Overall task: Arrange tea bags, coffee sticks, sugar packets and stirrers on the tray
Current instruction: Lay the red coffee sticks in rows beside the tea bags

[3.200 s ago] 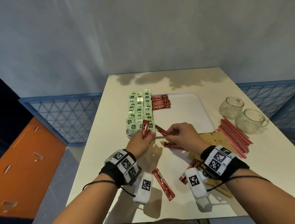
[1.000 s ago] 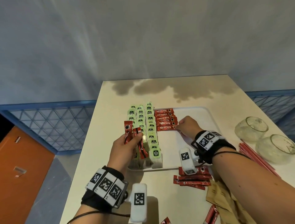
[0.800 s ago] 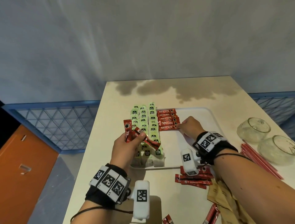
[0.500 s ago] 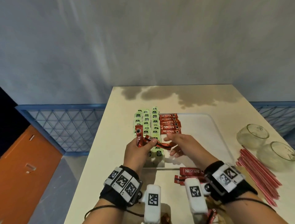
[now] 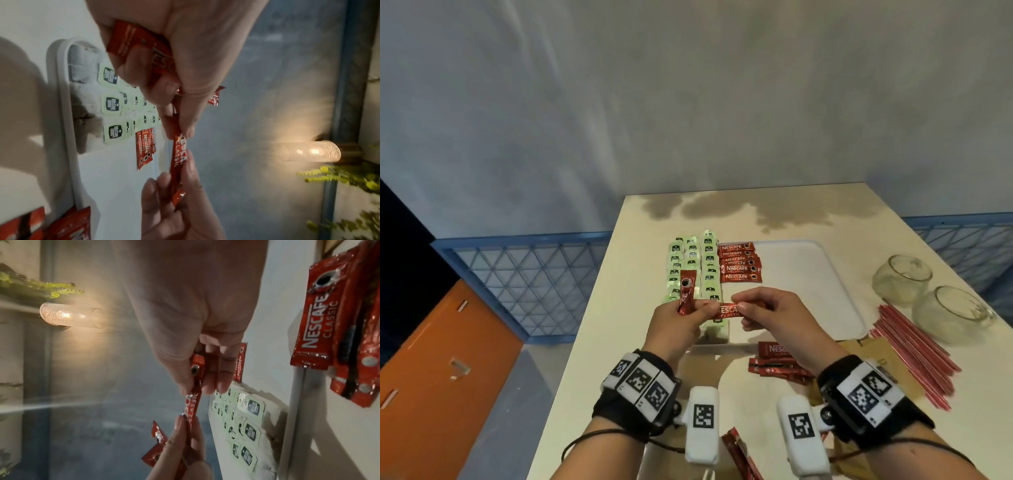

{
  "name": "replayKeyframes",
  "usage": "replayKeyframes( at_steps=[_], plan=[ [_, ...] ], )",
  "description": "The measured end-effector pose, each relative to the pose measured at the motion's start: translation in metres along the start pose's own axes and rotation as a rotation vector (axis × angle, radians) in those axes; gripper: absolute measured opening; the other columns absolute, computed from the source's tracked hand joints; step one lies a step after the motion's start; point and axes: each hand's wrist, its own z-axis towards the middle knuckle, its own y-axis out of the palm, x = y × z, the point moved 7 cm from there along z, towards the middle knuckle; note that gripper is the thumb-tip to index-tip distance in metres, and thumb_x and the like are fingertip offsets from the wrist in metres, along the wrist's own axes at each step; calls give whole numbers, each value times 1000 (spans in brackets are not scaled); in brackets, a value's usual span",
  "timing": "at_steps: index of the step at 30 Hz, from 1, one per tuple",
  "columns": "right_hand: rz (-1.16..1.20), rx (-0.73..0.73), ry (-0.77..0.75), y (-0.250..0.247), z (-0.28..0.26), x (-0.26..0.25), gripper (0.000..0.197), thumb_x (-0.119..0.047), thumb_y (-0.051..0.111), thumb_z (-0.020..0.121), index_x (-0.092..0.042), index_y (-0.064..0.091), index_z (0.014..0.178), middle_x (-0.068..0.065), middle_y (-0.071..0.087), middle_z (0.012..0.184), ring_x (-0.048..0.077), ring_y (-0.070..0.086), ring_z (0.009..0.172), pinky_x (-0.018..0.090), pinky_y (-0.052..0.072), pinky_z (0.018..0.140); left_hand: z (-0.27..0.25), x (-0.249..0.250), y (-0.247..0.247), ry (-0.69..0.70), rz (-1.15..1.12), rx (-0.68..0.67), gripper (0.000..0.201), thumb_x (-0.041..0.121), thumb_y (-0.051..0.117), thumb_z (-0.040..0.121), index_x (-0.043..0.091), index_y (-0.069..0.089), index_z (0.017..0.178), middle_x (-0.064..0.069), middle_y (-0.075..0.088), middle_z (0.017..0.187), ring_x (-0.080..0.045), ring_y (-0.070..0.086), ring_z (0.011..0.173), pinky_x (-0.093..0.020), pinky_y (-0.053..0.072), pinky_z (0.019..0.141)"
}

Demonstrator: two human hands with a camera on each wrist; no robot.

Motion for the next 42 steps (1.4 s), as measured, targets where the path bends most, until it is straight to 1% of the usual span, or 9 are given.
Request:
replayKeyframes(
  at_steps=[8, 14, 17, 21, 25, 28, 32, 39, 42],
  plan=[
    [-174, -59, 36, 5, -2, -1, 18, -22, 79, 81, -5, 75, 87, 9, 69, 70, 9, 53, 46, 24, 48, 48, -4, -2, 3, 91, 116, 19, 4, 18, 75, 85, 14, 76, 86, 9, 69, 67, 4, 54, 47, -13, 40, 48],
    [71, 17, 125, -17, 3, 8, 18, -7, 72, 86, 6, 69, 98, 16, 69, 78, 16, 63, 58, 24, 57, 57, 1, -1, -2, 58, 70, 44, 5, 17, 72, 88, 16, 73, 82, 0, 71, 75, -6, 49, 51, -20, 39, 52],
    [78, 6, 125, -25, 9, 10, 14, -7, 66, 91, 3, 70, 99, 19, 73, 85, 19, 67, 65, 25, 60, 62, 7, -1, -3, 52, 58, 37, 7, 22, 70, 89, 15, 73, 89, -1, 74, 80, -4, 53, 49, -19, 40, 50],
    [-30, 195, 170, -68, 38, 28, 12, -13, 66, 93, -5, 73, 98, 15, 70, 83, 20, 64, 66, 30, 57, 65, 16, 0, -13, 49, 80, 66, 20, 32, 61, 95, 15, 69, 99, -8, 76, 83, -1, 58, 47, -16, 39, 42],
    [-141, 312, 288, -97, 69, 70, 14, -6, 63, 94, -1, 67, 82, 16, 56, 67, 22, 50, 53, 33, 45, 50, 20, -1, -15, 32, 17, 38, 17, 26, 60, 96, 12, 68, 101, -12, 74, 82, -5, 56, 42, -15, 37, 39],
    [-151, 375, 322, -98, 86, 90, 6, -1, 63, 90, -2, 62, 85, 19, 58, 71, 23, 47, 54, 30, 38, 46, 26, -5, -16, 28, 55, 24, 20, 30, 60, 96, 14, 69, 103, -8, 75, 79, -13, 57, 58, -20, 38, 46],
    [-175, 416, 330, -94, 109, 96, 16, -5, 69, 84, -10, 55, 88, 25, 67, 85, 25, 51, 61, 31, 38, 48, 34, -10, -16, 18, 66, 7, 20, 31, 60, 95, 14, 70, 101, -9, 76, 81, -23, 56, 72, -22, 38, 50],
    [-336, 399, 329, -79, 143, 94, 26, -12, 79, 78, -12, 55, 89, 22, 68, 92, 30, 61, 67, 48, 56, 66, 43, -17, -14, -6, 76, -18, 15, 21, 61, 95, 10, 70, 99, -11, 75, 79, -4, 55, 49, -15, 36, 42],
    [-362, 400, 325, -77, 150, 93, 26, -13, 78, 78, -10, 56, 91, 20, 68, 91, 30, 61, 65, 42, 54, 63, 46, -22, -17, -50, 119, -7, 12, 14, 57, 93, 9, 67, 98, -6, 76, 81, -3, 47, 38, -16, 34, 40]
  ],
)
